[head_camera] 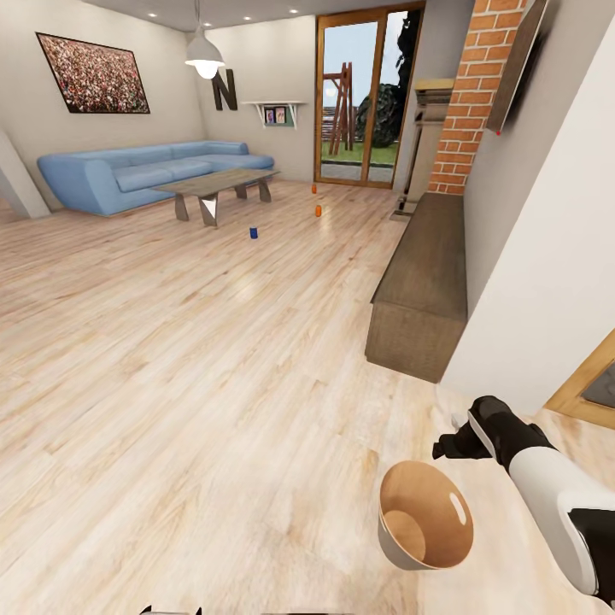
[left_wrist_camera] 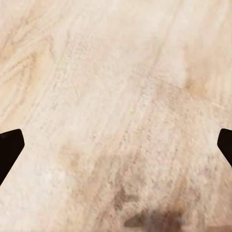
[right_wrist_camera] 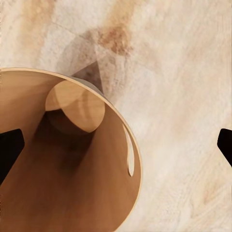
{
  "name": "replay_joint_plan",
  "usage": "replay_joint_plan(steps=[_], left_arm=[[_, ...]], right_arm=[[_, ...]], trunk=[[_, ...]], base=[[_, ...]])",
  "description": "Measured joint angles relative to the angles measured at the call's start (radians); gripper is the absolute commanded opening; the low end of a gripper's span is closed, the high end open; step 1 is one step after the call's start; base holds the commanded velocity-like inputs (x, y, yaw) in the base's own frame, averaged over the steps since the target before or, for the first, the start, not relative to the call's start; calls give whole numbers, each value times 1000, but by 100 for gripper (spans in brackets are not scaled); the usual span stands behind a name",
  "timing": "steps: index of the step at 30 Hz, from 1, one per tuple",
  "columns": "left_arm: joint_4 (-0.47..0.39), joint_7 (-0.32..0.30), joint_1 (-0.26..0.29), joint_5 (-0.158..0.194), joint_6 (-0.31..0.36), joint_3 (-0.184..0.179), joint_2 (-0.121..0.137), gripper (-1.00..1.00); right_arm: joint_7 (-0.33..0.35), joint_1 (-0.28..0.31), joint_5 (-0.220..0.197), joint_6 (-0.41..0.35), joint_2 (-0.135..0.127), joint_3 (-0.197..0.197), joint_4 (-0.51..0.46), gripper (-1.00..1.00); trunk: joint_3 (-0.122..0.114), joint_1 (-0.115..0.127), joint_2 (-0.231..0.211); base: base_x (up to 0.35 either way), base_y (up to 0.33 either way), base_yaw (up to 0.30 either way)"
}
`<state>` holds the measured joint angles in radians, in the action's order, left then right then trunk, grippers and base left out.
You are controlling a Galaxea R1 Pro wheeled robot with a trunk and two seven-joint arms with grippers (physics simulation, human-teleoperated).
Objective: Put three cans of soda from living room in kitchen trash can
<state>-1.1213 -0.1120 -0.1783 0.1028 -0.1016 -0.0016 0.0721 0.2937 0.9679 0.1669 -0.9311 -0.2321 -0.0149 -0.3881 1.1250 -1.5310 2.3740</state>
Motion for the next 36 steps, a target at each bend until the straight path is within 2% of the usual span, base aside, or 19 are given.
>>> replay_joint_plan(steps=[31, 36], left_arm=[[-1, 0, 0, 0, 0, -1, 0, 100], [-1, 0, -1, 0, 0, -1, 0, 100]], right_arm=[[0, -1, 4, -1, 2, 0, 10, 100], [-1, -8, 4, -1, -4, 3, 14, 100]], trunk=[[4, 0, 0], [23, -19, 35]], base=[[0, 0, 0], [0, 0, 0]])
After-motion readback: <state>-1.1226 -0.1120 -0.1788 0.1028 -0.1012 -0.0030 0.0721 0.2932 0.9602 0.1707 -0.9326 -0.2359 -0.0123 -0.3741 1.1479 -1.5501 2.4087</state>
